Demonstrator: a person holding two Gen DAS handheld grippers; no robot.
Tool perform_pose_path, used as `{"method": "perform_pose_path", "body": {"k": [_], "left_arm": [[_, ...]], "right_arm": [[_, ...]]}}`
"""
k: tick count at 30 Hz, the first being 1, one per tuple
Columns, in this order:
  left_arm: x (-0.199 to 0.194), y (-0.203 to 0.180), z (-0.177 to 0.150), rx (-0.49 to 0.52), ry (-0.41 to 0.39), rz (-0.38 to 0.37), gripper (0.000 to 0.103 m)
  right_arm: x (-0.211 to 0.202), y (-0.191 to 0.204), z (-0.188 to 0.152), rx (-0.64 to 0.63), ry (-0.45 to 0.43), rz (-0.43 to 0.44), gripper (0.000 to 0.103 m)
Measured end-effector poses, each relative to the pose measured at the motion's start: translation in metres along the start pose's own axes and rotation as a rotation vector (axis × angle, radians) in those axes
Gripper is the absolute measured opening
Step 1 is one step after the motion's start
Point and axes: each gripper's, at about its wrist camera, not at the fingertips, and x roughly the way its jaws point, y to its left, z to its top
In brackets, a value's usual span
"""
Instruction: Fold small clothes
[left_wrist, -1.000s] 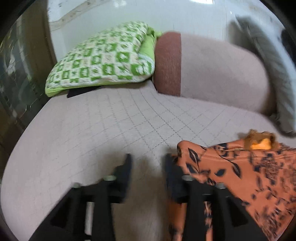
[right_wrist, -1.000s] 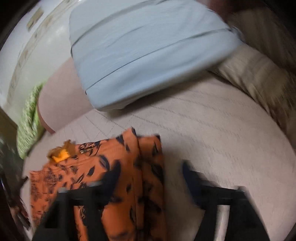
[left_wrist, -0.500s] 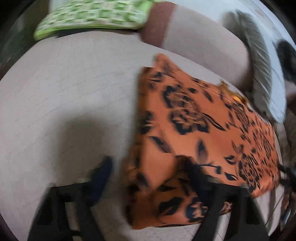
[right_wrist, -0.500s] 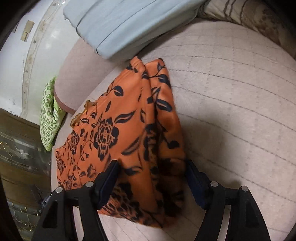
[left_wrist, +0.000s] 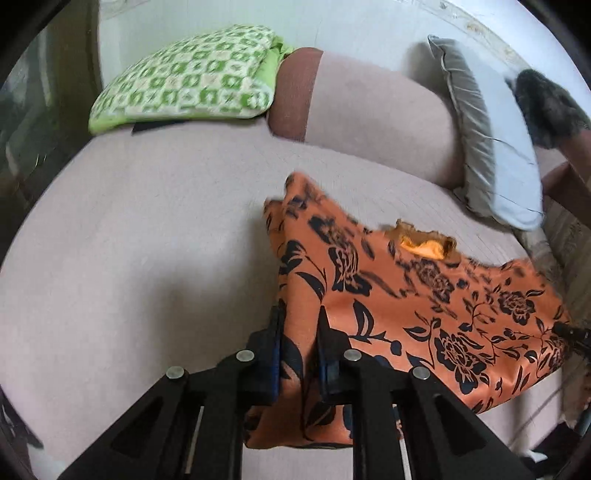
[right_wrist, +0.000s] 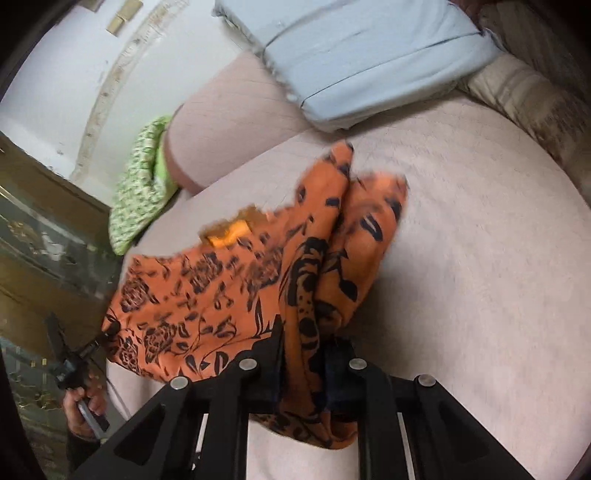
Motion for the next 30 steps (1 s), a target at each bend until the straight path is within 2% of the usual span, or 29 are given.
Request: {"method": "perform_pose_path", "body": {"k": [2,3,4,5,6,7,9,11,12,13,14,16,19,20,21,22,24,27,29,30], "left_arm": [[-0.001,0.011,-0.032,-0.008,0.05,-0.001,0.019],[0.003,0.022,-0.049,0.003,0.085,0.001,0.025],[0.017,0.028,-0.064,0.009,0.133,0.026,0.025],[0.034,0.038,-0.078,-0.01,0.195,0.063,0.025],[0.041,0.046,-0.083,-0.043,0.215,0.057,0.029],[0.038,0.051,-0.085,-0.085,0.183,0.039,0.035],[0.02,0.054,-0.082,-0.149,0.109,0.049,0.041],[-0.003,0.045,-0.074,-0.131,-0.01,0.077,0.045],[-0.013,0.037,-0.071,-0.111,-0.062,0.082,0.053],[-0.02,0.028,-0.069,-0.09,-0.103,0.077,0.059],[-0.023,0.019,-0.069,-0.074,-0.129,0.063,0.06],[-0.024,0.001,-0.076,-0.039,-0.156,0.014,0.06],[0.0,-0.039,-0.086,0.029,-0.117,-0.038,0.06],[0.008,-0.047,-0.091,0.049,-0.105,-0.045,0.06],[0.015,-0.056,-0.096,0.07,-0.092,-0.042,0.06],[0.025,-0.063,-0.101,0.101,-0.073,-0.03,0.06],[0.033,-0.07,-0.109,0.145,-0.048,-0.007,0.06],[0.032,-0.067,-0.109,0.143,-0.09,0.002,0.06],[0.027,-0.065,-0.104,0.103,-0.126,-0.009,0.06],[0.03,-0.064,-0.104,0.096,-0.124,-0.016,0.061]], "right_arm": [[-0.009,-0.007,-0.032,-0.018,0.024,-0.022,0.018],[-0.002,-0.013,-0.05,-0.025,0.05,-0.026,0.023],[0.011,-0.023,-0.065,-0.014,0.096,-0.031,0.026],[0.024,-0.041,-0.08,0.026,0.164,-0.071,0.04],[0.027,-0.053,-0.09,0.053,0.167,-0.131,0.061],[0.021,-0.058,-0.095,0.06,0.121,-0.108,0.06],[0.003,-0.057,-0.094,0.072,0.04,-0.093,0.061],[-0.012,-0.049,-0.085,0.043,-0.037,-0.083,0.062],[-0.014,-0.041,-0.076,0.025,-0.066,-0.076,0.062],[-0.015,-0.035,-0.066,0.005,-0.083,-0.067,0.062],[-0.011,-0.026,-0.056,-0.024,-0.098,-0.062,0.062],[0.006,-0.012,-0.037,-0.075,-0.101,-0.096,0.062],[0.057,-0.003,-0.004,-0.137,-0.051,-0.207,0.062],[0.075,-0.004,0.005,-0.163,-0.012,-0.252,0.061],[0.091,-0.005,0.01,-0.183,0.026,-0.306,0.042],[0.1,-0.007,0.013,-0.181,0.053,-0.325,0.027],[0.097,0.008,0.014,-0.232,0.016,-0.339,0.011],[0.062,0.031,0.01,-0.304,-0.117,-0.362,0.009],[0.059,0.019,0.009,-0.295,-0.145,-0.434,0.009],[0.066,0.004,0.01,-0.25,-0.147,-0.475,0.009]]}}
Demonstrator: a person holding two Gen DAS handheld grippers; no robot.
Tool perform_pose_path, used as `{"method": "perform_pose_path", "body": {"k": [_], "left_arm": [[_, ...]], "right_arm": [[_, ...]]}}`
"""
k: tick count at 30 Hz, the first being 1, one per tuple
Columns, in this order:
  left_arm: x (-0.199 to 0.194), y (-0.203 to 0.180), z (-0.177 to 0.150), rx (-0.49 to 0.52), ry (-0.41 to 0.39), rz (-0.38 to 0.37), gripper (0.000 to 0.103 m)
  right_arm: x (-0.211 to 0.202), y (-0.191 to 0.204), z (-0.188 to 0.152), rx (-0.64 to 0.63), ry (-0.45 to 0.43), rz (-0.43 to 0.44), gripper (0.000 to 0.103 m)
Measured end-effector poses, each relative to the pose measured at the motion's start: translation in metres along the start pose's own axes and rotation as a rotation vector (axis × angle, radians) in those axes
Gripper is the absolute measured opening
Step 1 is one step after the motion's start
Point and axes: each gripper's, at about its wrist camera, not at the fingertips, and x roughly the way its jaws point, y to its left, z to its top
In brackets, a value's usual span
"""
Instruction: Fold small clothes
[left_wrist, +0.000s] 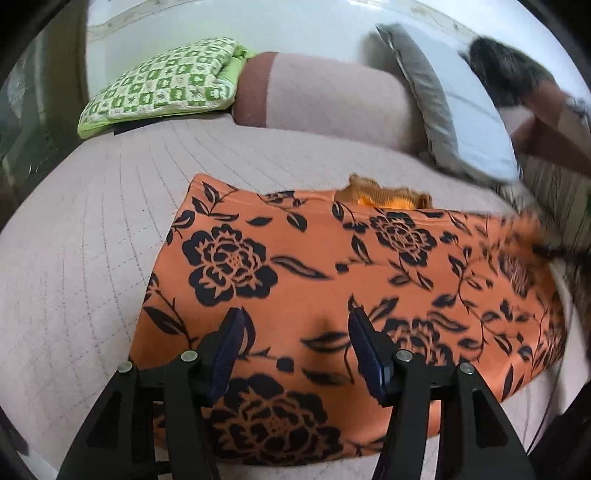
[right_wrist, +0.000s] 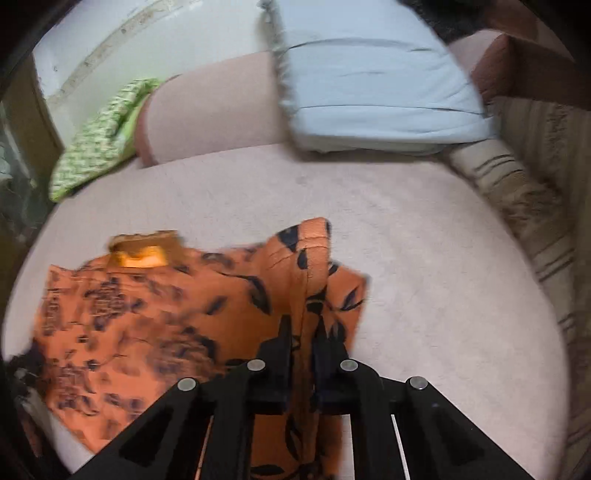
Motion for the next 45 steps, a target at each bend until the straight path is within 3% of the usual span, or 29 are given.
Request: {"method": "perform_pose_path", "body": {"k": [2,3,7,9,10,11,12,13,15,17,19,20,21,24,27,29,31,34,36,38,40,41,44,45], "left_arm": [[0.024,-0.005,-0.002,0.024,0.088,0.01,0.063],[0.03,-0.005,-0.005,0.031,0.111,0.026,0.063],[0.025,-0.012,-0.007,0.064,0.076,0.044,0.063],[0.018,-0.01,-0.006,0.039,0.059,0.027,0.063],[0.015,-0.01,-0.006,0.031,0.053,0.024,0.063],[0.012,-0.009,-0.005,0.023,0.044,0.021,0.063],[0.007,-0.006,-0.005,0.012,0.032,0.026,0.063],[0.0,0.0,-0.005,0.0,0.023,0.032,0.063],[-0.009,0.01,-0.005,-0.034,0.003,0.034,0.063],[-0.02,0.025,-0.009,-0.085,-0.006,0.048,0.063],[-0.022,0.037,-0.015,-0.124,0.003,0.05,0.064],[-0.017,0.041,-0.018,-0.131,0.024,0.059,0.065],[-0.01,0.044,-0.022,-0.128,0.061,0.072,0.064],[-0.003,0.041,-0.025,-0.08,0.086,0.105,0.064],[-0.024,0.036,-0.022,-0.075,0.007,0.067,0.066],[-0.023,0.034,-0.022,-0.051,0.013,0.093,0.069],[-0.006,0.036,-0.027,-0.041,0.096,0.116,0.069],[-0.003,0.03,-0.031,0.008,0.09,0.15,0.07],[-0.001,0.025,-0.032,0.027,0.086,0.166,0.07],[0.0,0.026,-0.032,0.013,0.084,0.165,0.071],[-0.001,0.027,-0.033,0.003,0.087,0.158,0.071],[0.0,0.027,-0.032,0.001,0.086,0.155,0.071],[0.0,0.025,-0.033,0.005,0.088,0.152,0.071],[-0.003,0.026,-0.034,0.002,0.09,0.151,0.071]], "right_arm": [[0.037,-0.022,-0.014,0.103,0.108,-0.018,0.014],[0.042,-0.028,-0.02,0.135,0.117,0.026,0.015],[0.0,-0.031,-0.02,0.154,-0.001,0.069,0.018],[-0.028,-0.022,-0.018,0.127,-0.051,0.143,0.018],[-0.036,-0.014,-0.017,0.097,-0.053,0.171,0.025],[-0.04,-0.004,-0.017,0.064,-0.022,0.193,0.047],[-0.038,0.005,-0.017,0.047,0.013,0.201,0.079],[-0.035,0.011,-0.019,0.029,0.037,0.197,0.083],[-0.022,0.02,-0.025,0.002,0.056,0.142,0.083],[-0.017,0.013,-0.038,0.036,0.075,0.139,0.077],[-0.009,0.013,-0.047,0.021,0.124,0.124,0.035],[-0.005,0.019,-0.052,-0.015,0.137,0.085,0.024],[-0.002,0.024,-0.057,-0.048,0.132,0.035,0.019],[-0.001,0.021,-0.059,0.013,0.132,0.01,0.018],[-0.016,0.027,-0.054,0.003,0.114,0.008,0.022],[-0.036,0.028,-0.055,0.024,0.069,0.001,0.022],[-0.054,0.031,-0.059,0.053,0.035,0.046,0.022],[-0.068,0.044,-0.074,0.031,0.045,0.169,0.023],[-0.061,0.052,-0.098,0.025,0.121,0.204,0.034],[-0.044,0.043,-0.121,0.073,0.189,0.17,0.037],[-0.053,0.032,-0.124,0.163,0.159,0.194,0.037],[-0.063,0.033,-0.121,0.178,0.159,0.163,0.037],[-0.092,0.051,-0.119,0.096,0.089,0.181,0.038],[-0.092,0.053,-0.118,0.069,0.081,0.205,0.048]]}}
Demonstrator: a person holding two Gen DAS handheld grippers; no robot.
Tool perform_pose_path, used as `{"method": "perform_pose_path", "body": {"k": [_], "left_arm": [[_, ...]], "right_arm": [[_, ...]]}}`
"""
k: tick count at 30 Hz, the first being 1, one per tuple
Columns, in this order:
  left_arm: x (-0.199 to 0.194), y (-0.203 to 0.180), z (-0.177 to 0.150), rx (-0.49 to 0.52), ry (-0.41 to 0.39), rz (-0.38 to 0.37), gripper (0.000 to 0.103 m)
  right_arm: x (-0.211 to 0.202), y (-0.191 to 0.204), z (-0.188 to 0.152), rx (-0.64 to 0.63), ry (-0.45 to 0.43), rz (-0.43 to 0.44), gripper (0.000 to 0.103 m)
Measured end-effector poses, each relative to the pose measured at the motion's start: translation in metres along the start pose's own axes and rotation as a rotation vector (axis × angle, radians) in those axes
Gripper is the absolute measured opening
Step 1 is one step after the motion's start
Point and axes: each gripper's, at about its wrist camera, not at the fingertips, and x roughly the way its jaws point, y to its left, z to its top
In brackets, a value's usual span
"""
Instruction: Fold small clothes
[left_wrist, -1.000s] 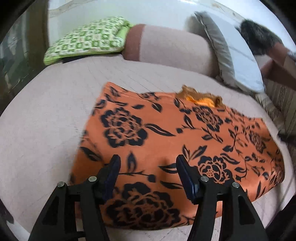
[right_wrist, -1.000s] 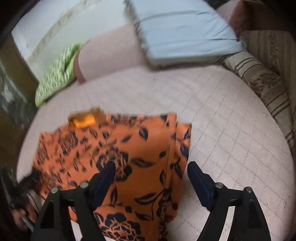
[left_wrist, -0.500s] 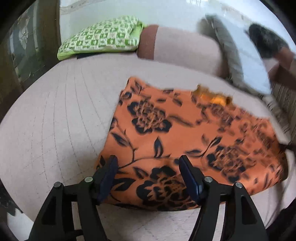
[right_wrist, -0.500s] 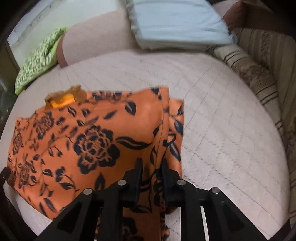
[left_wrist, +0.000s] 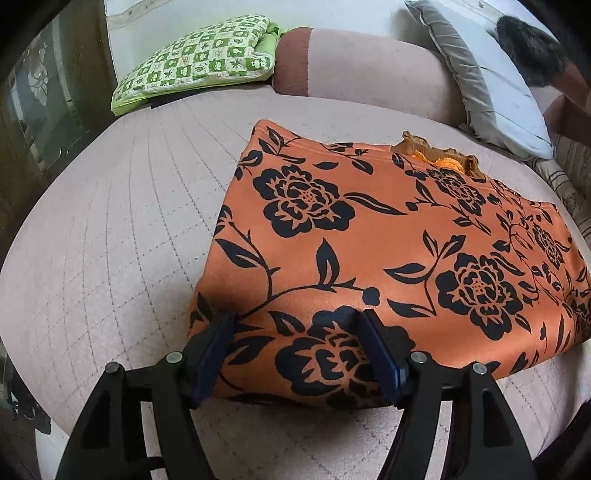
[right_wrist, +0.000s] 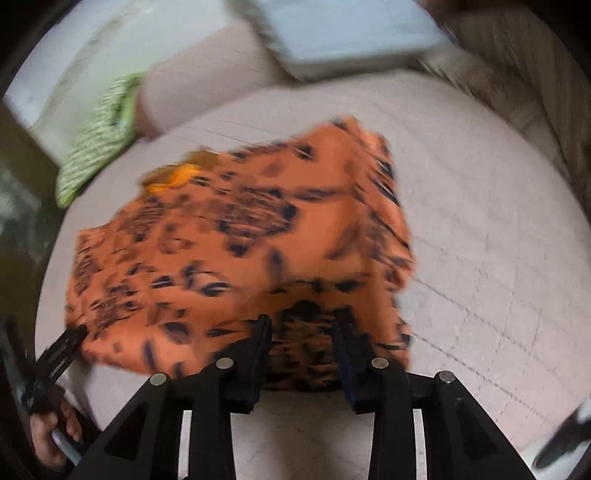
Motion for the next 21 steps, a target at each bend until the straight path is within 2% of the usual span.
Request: {"method": "perform_pose_path", "body": {"k": [2,4,5,7,9,11,12,14,15,17,19,21], "left_arm": [[-0.001,0.002,0.0,-0.011,0.005,-0.004,0.071],[-0.002,0.003,0.001,-0.015,0.011,-0.005,0.071],[-0.002,0.004,0.001,-0.017,0.01,-0.008,0.071],[-0.003,0.004,0.0,-0.017,0.009,-0.011,0.071],[-0.002,0.004,0.0,-0.017,0.012,-0.011,0.072],[-0.001,0.002,0.001,-0.023,0.018,-0.006,0.073],[-0.001,0.002,0.001,-0.024,0.02,-0.004,0.074],[0.0,0.001,0.002,-0.028,0.023,-0.004,0.074],[-0.001,0.001,0.002,-0.028,0.023,-0.004,0.074],[-0.01,0.003,0.003,-0.037,-0.009,-0.002,0.074],[-0.019,0.002,0.005,-0.051,-0.05,-0.016,0.074],[-0.029,-0.004,0.01,-0.06,-0.09,-0.056,0.074]], "right_arm": [[0.002,0.001,-0.009,-0.019,-0.01,-0.005,0.073],[0.027,-0.014,-0.016,0.024,0.068,-0.075,0.072],[0.026,-0.022,-0.017,0.07,0.055,-0.053,0.068],[0.009,-0.019,-0.012,0.1,0.011,-0.042,0.068],[-0.01,-0.009,-0.007,0.061,-0.065,-0.018,0.069],[-0.013,-0.008,-0.004,0.035,-0.089,0.015,0.07],[-0.005,-0.016,-0.005,0.049,-0.062,0.022,0.07],[0.028,-0.043,-0.01,0.134,0.064,-0.016,0.067],[0.024,-0.051,-0.011,0.177,0.03,0.019,0.064],[0.004,-0.054,-0.009,0.207,-0.024,0.067,0.064],[-0.015,-0.059,-0.009,0.206,-0.081,0.067,0.064],[-0.016,-0.073,-0.012,0.246,-0.089,0.073,0.066]]}}
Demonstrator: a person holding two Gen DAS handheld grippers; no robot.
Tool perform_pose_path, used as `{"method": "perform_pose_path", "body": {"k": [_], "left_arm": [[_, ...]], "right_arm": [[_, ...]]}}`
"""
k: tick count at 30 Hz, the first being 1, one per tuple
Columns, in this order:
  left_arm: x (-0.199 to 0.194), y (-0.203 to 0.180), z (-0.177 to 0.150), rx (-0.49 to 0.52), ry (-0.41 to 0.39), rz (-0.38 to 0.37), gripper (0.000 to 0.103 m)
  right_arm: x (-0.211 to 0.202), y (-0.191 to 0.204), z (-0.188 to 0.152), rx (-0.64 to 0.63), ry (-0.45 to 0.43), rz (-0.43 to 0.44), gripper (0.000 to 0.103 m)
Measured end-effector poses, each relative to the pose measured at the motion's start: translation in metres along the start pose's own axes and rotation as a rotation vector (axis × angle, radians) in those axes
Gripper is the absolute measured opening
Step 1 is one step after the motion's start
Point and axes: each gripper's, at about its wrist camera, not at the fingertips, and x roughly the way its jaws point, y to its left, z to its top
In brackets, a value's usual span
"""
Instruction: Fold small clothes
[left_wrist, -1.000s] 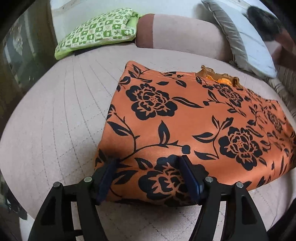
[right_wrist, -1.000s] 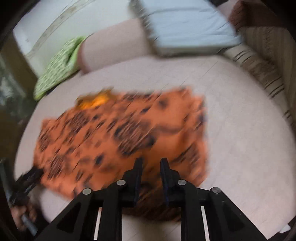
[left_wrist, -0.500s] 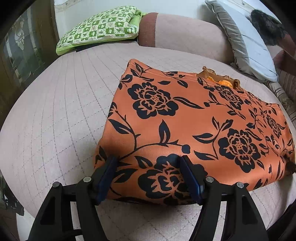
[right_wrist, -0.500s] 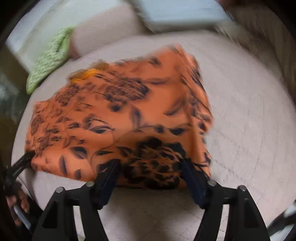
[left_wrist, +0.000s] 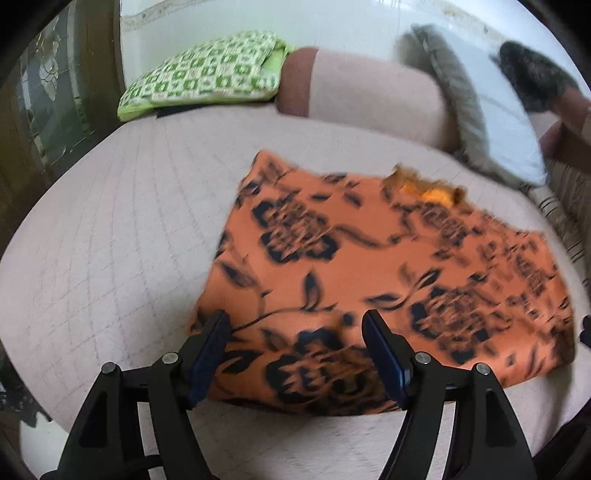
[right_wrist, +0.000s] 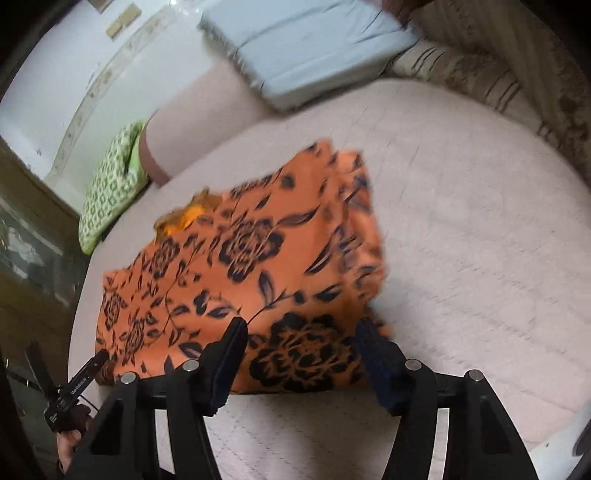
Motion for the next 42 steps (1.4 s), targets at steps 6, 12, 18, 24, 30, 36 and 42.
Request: {"method": "perform_pose_path", "body": {"k": [6,12,18,24,30,36,42], "left_arm": [[0.0,-0.052,0.008,0.094,-0.003,-0.098,0.074],[0.013,-0.099,0.011,0.154,0.038,-0.141,0.074],[0.043,-0.132,0.007,0.243,0.106,-0.128,0.079],[0.054,-0.129,0.002,0.222,0.114,-0.131,0.08],[0.054,-0.127,-0.002,0.244,0.099,-0.135,0.08],[0.054,-0.128,-0.002,0.259,0.094,-0.131,0.082],[0.058,-0.13,0.0,0.259,0.094,-0.129,0.084]], "right_arm": [[0.027,-0.035,0.001,0.116,0.096,0.103,0.068],[0.049,-0.03,0.0,0.121,0.147,0.162,0.015],[0.06,-0.05,0.0,0.226,0.2,0.185,0.017],[0.031,-0.041,0.037,0.121,0.077,0.111,0.082],[0.076,-0.029,0.106,0.068,0.076,0.117,0.082],[0.122,-0.033,0.136,0.047,0.163,0.055,0.08],[0.122,-0.027,0.142,-0.005,0.181,0.022,0.02]]}}
